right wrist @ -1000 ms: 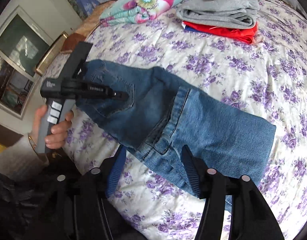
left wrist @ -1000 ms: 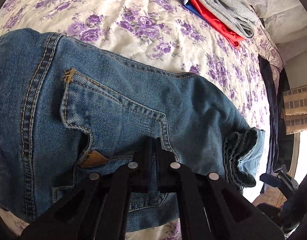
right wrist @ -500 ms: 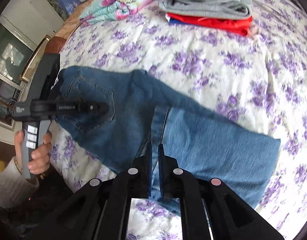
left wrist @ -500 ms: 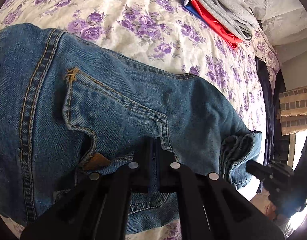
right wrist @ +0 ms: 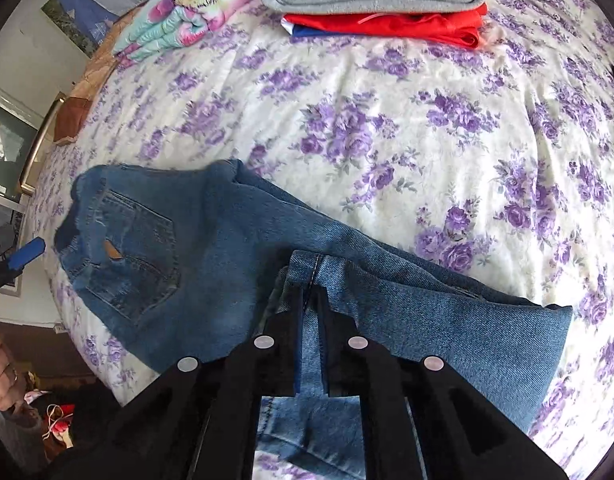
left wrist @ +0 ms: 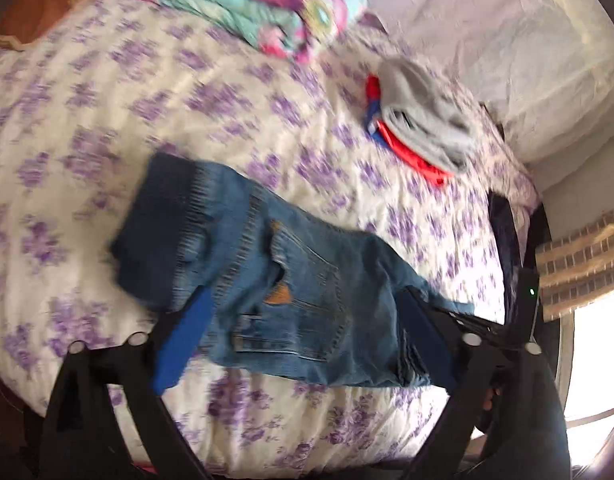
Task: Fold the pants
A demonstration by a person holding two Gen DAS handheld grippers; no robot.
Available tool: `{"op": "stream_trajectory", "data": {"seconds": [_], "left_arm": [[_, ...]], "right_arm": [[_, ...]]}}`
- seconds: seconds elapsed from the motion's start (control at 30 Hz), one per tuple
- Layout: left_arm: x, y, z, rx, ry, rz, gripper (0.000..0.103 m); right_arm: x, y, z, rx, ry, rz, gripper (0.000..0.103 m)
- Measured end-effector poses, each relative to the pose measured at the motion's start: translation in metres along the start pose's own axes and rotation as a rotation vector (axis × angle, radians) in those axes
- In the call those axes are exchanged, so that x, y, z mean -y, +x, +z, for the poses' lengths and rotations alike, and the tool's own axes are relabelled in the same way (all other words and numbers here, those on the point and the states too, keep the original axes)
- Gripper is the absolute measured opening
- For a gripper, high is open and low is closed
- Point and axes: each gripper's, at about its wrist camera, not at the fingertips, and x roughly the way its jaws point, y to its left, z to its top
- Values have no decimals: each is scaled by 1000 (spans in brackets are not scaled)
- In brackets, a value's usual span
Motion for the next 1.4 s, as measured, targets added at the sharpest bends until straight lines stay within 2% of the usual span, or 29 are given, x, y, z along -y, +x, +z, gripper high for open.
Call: {"op": "stream_trajectory", "data": {"seconds": [0.07,0.17,0.23,0.37,0.43,0.53,0.57,0.6,0.67,0.7,0.83,0.9,1.0,1.03,1.07,1.13,1.2,1.3,1.4], "left_arm": [[-30,-15,-2,8,-72,39,93],[-76,-3,-10,-62,-220,57,93],[-95,16,-17,-109,-292,-9,93],[-103,62,-21,-186,-331,-45,93],[-96,78,-17,-195,-295,-12,97],[-79,89,0,-204,-233,9,98],[-73,90,6,-201,-218,-16,89],[-65,88,10,-197,-196,-23,64],[-50,81,16,-183,-123,-13,42],[-46,76,17,-165,-100,-20,37],[-37,65,12,-130,-70,-27,33],[-34,62,8,-118,-60,-27,33],[-28,56,4,-97,-27,-15,33],[-25,55,3,-94,-16,-9,33],[-24,54,3,-93,-7,-7,33],[-23,54,5,-91,6,-2,33],[-20,56,6,-93,19,0,33],[-11,60,7,-91,63,47,31],[1,53,7,-74,112,55,31]], "right_arm": [[-10,-22,-3,57,-20,42,10],[-21,-47,-8,107,-56,58,19],[-25,-56,-13,114,-67,64,22],[-27,-68,-27,110,-80,44,22],[-26,-73,-33,113,-81,18,24],[-17,-76,-45,108,-57,-14,30],[-13,-76,-48,101,-45,-14,30],[-10,-75,-51,94,-34,-14,30],[-10,-74,-56,82,-23,-12,30],[-11,-73,-58,78,-26,-5,30],[-32,-60,-55,60,-69,63,30],[-45,-49,-48,53,-93,137,30],[-65,-20,-34,-1,-123,217,29],[-72,-7,-31,-31,-132,232,26],[-78,5,-30,-56,-150,231,13],[-91,31,-33,-113,-202,160,10],[-94,63,-42,-215,-208,121,6],[-98,62,-35,-238,-209,118,7],[-102,41,-11,-148,-230,64,9]]}}
